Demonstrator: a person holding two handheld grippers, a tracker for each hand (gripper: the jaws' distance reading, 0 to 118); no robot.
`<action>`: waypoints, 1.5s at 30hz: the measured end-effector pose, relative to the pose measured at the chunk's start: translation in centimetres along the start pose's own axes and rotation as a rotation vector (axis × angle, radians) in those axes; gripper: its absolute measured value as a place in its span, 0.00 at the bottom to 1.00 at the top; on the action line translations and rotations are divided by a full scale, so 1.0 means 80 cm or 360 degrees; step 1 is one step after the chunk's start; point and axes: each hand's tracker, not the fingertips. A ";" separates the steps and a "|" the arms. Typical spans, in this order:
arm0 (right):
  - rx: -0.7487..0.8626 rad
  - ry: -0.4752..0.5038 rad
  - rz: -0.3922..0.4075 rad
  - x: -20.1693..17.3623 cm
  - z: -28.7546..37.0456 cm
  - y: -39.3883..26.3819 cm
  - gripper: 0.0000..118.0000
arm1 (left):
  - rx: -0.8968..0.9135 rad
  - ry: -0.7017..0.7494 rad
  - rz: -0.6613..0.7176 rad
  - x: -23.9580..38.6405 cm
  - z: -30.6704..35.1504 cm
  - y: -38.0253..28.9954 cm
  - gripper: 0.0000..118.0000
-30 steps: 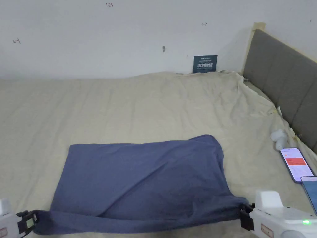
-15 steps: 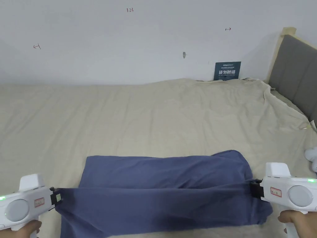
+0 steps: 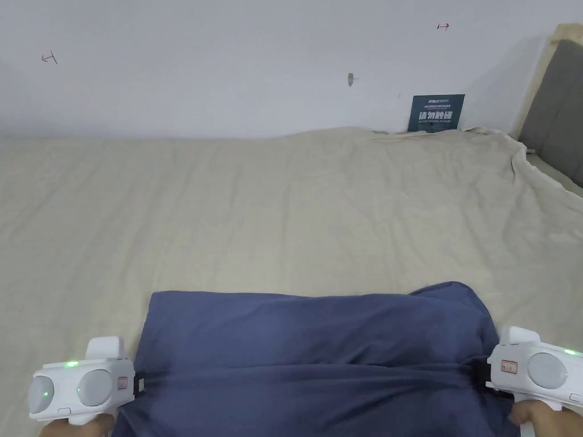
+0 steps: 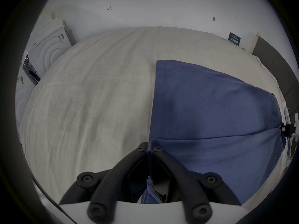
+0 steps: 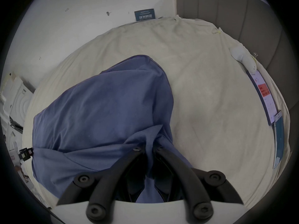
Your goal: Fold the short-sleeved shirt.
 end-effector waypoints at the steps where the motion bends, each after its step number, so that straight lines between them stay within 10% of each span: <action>1: 0.0004 -0.0002 0.0013 0.003 0.000 0.001 0.04 | -0.0008 -0.0005 0.0015 -0.001 0.001 0.002 0.00; 6: 0.0013 -0.0014 -0.0007 -0.007 0.028 -0.003 0.11 | -0.0057 -0.0067 0.0103 -0.008 0.021 0.012 0.09; 12: 0.0277 0.0050 0.0044 -0.003 0.093 -0.015 0.81 | 0.0161 -0.0089 0.0192 -0.019 0.087 0.013 0.94; 19: 0.0719 0.0158 0.0159 0.008 0.223 -0.031 0.81 | 0.0484 -0.0187 0.0166 -0.030 0.206 -0.008 0.95; 24: 0.0902 0.0219 0.0148 0.018 0.291 -0.065 0.63 | 0.0598 -0.0184 0.0102 -0.021 0.261 -0.051 0.87; 25: 0.0918 0.0229 0.0149 0.019 0.298 -0.071 0.48 | 0.0631 -0.0171 0.0085 -0.018 0.267 -0.061 0.77; 27: 0.0952 0.0203 0.0162 0.021 0.311 -0.088 0.03 | 0.0719 -0.0171 0.0024 -0.014 0.283 -0.083 0.27; 29: 0.1004 0.0142 0.0195 0.022 0.317 -0.103 0.00 | 0.0725 -0.0185 0.0026 -0.013 0.293 -0.100 0.00; 45: 0.1009 0.0107 0.0301 0.032 0.312 -0.136 0.00 | 0.0266 -0.0191 0.0105 -0.032 0.212 -0.101 0.00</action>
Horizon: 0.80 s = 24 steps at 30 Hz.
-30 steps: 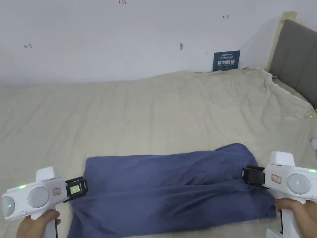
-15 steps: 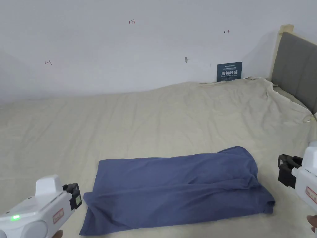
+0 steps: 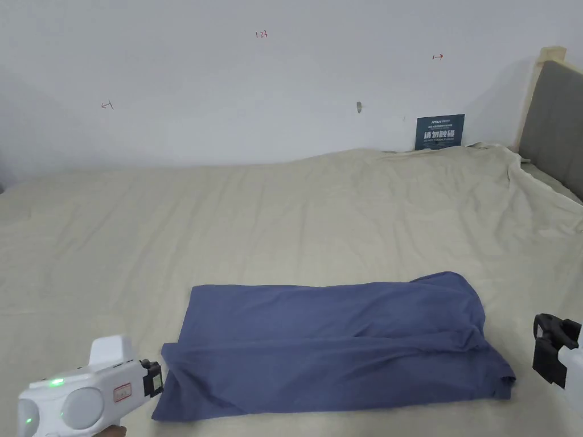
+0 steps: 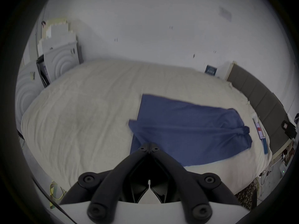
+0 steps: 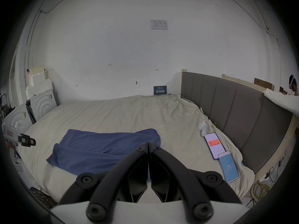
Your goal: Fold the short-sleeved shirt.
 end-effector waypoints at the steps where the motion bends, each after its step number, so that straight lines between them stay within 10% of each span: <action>1: -0.0002 -0.0001 -0.0007 0.001 -0.002 -0.002 0.00 | -0.0085 0.0013 0.0007 -0.003 -0.020 0.002 0.04; 5: -0.0033 -0.0011 -0.0014 0.003 -0.009 -0.008 0.00 | -0.0302 0.0085 0.0124 -0.020 -0.090 0.000 0.80; 8: -0.0076 -0.0021 -0.0020 0.006 -0.017 -0.012 0.00 | -0.0358 0.0163 0.0126 -0.010 -0.108 -0.012 0.86; 10: -0.0098 -0.0027 -0.0026 0.009 -0.022 -0.015 0.00 | -0.0381 0.0185 0.0102 -0.005 -0.118 -0.024 0.83; 13: -0.0143 -0.0019 -0.0040 0.011 -0.030 -0.018 0.00 | -0.0477 0.0164 0.0093 -0.006 -0.131 -0.035 0.27; 17: -0.0203 -0.0028 -0.0033 0.009 -0.045 -0.024 0.00 | -0.0448 0.0140 0.0079 0.018 -0.125 -0.035 0.04; 24: -0.0476 -0.0013 -0.0055 0.028 -0.115 -0.050 0.06 | -0.0355 0.0031 0.0099 0.027 -0.096 -0.031 0.00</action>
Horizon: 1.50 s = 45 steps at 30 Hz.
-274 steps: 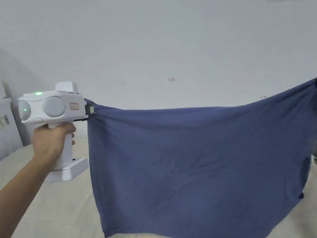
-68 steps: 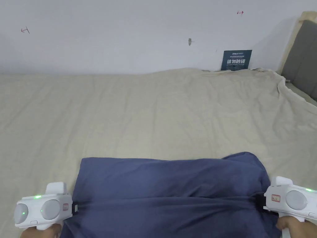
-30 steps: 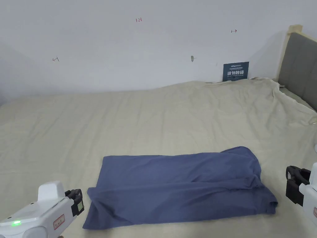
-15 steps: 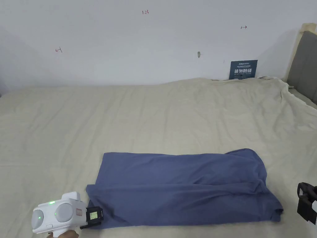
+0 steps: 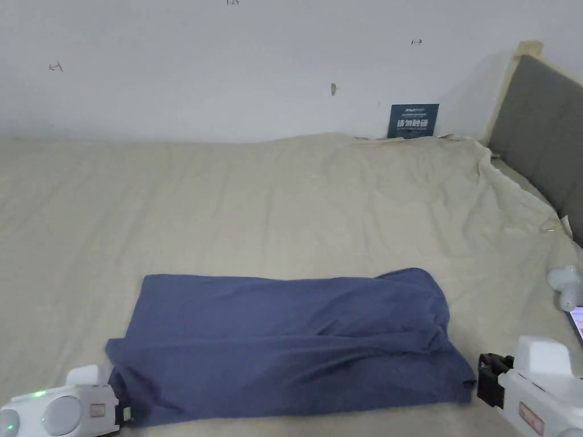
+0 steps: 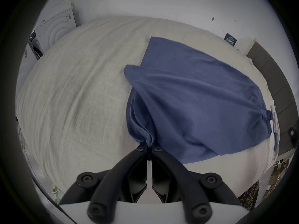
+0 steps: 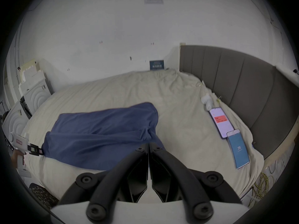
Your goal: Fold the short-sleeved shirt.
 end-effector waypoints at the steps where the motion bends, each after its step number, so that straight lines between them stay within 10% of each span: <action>1: -0.0079 -0.0002 0.0008 0.002 -0.013 0.003 0.21 | 0.0022 -0.0020 0.0013 0.000 0.007 0.000 0.00; 4: -0.0213 0.0018 -0.0033 0.000 -0.049 0.006 0.86 | 0.0071 -0.0067 0.0000 -0.005 0.031 0.006 0.00; 9: -0.0398 -0.0056 0.0034 -0.008 -0.114 0.004 0.90 | 0.0119 -0.0112 -0.0034 -0.005 0.056 0.016 0.00; 13: -0.0498 -0.0062 0.0002 -0.020 -0.139 -0.006 0.73 | 0.0140 -0.0125 -0.0040 -0.010 0.054 0.023 0.00; 18: -0.0546 0.0072 -0.0252 -0.017 -0.134 -0.024 0.08 | 0.0137 -0.0120 -0.0026 -0.015 0.048 0.019 0.00; 45: -0.0500 0.0126 -0.0233 0.030 0.035 -0.164 0.08 | -0.0007 -0.0037 0.0093 -0.090 0.060 -0.122 0.00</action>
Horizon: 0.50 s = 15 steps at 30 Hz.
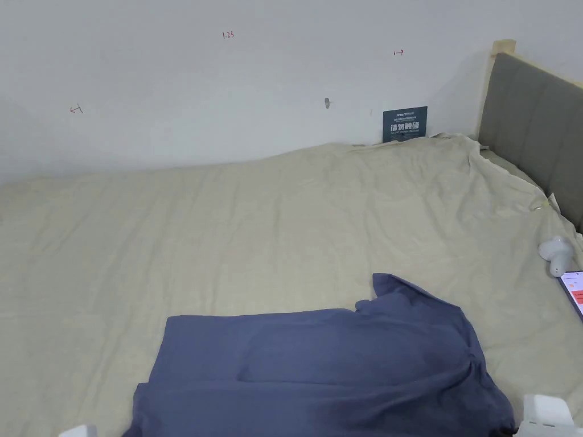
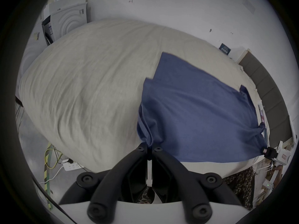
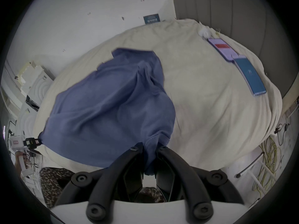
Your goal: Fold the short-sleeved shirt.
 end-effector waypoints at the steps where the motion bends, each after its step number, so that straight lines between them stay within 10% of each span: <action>1: -0.0021 -0.0023 0.0005 0.000 -0.008 -0.004 0.08 | -0.0025 0.0024 -0.0013 0.000 -0.009 -0.005 0.00; 8: 0.0009 -0.0170 0.0186 -0.028 -0.015 -0.013 0.08 | -0.0061 0.0132 -0.0040 0.035 -0.006 -0.021 0.00; 15: 0.0009 -0.0122 0.0102 -0.028 -0.003 -0.012 0.09 | -0.0045 0.0152 -0.0017 0.041 0.002 -0.025 0.00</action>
